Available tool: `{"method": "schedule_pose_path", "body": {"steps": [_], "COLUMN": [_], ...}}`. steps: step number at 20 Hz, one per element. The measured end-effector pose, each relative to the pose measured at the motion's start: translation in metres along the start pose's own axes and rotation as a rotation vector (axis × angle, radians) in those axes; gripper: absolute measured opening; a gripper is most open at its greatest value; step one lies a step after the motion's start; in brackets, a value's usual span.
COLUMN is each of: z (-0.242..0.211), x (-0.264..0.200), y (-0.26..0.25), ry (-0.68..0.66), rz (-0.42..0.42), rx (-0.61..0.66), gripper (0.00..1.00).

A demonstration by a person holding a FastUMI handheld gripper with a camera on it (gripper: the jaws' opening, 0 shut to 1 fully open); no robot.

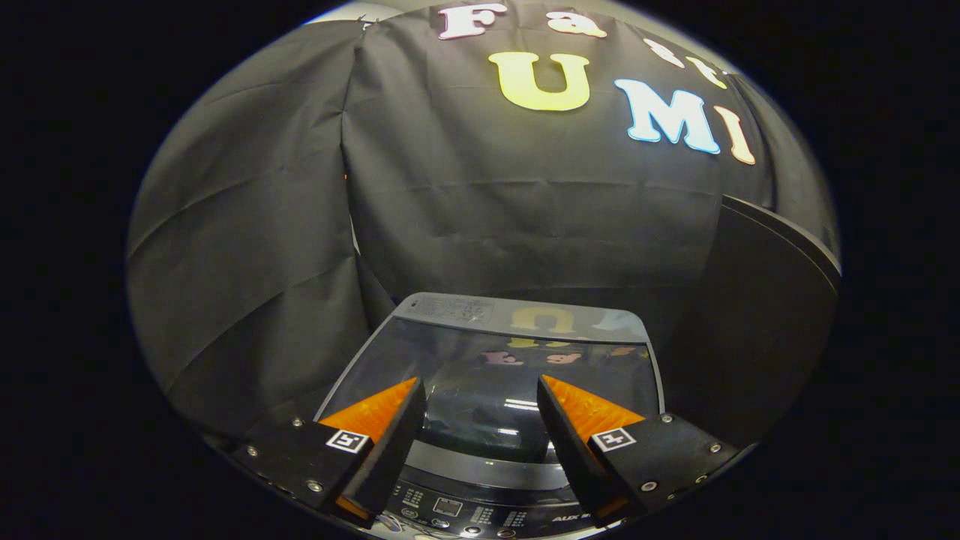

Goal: Put the clothes into the washing machine and then close the washing machine lid.

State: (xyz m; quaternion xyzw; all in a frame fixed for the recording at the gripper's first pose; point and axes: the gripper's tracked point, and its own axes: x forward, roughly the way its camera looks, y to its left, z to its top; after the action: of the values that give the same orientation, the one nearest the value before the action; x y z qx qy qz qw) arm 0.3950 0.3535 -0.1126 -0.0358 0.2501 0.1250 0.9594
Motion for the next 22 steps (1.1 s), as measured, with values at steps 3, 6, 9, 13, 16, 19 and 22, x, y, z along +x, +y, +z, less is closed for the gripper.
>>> {"method": "schedule_pose_path", "body": {"steps": [3, 6, 9, 13, 16, 19, 22], "z": [0.005, 0.022, 0.048, 0.08, 0.103, 0.118, 0.113], "x": [-0.007, -0.026, -0.054, -0.101, -0.137, -0.179, -0.214], "y": [0.004, 0.005, -0.005, -0.029, -0.052, -0.083, -0.12], "ry": [-0.018, -0.061, -0.125, -0.216, -0.268, -0.329, -0.354], "rz": [0.013, 0.02, -0.002, -0.063, -0.087, -0.107, -0.114], "rx": [-0.006, -0.002, 0.014, 0.026, 0.037, 0.014, 0.009], "gripper": [0.92, 0.92, 0.92, 0.92, 0.92, 0.92, 0.92]}}
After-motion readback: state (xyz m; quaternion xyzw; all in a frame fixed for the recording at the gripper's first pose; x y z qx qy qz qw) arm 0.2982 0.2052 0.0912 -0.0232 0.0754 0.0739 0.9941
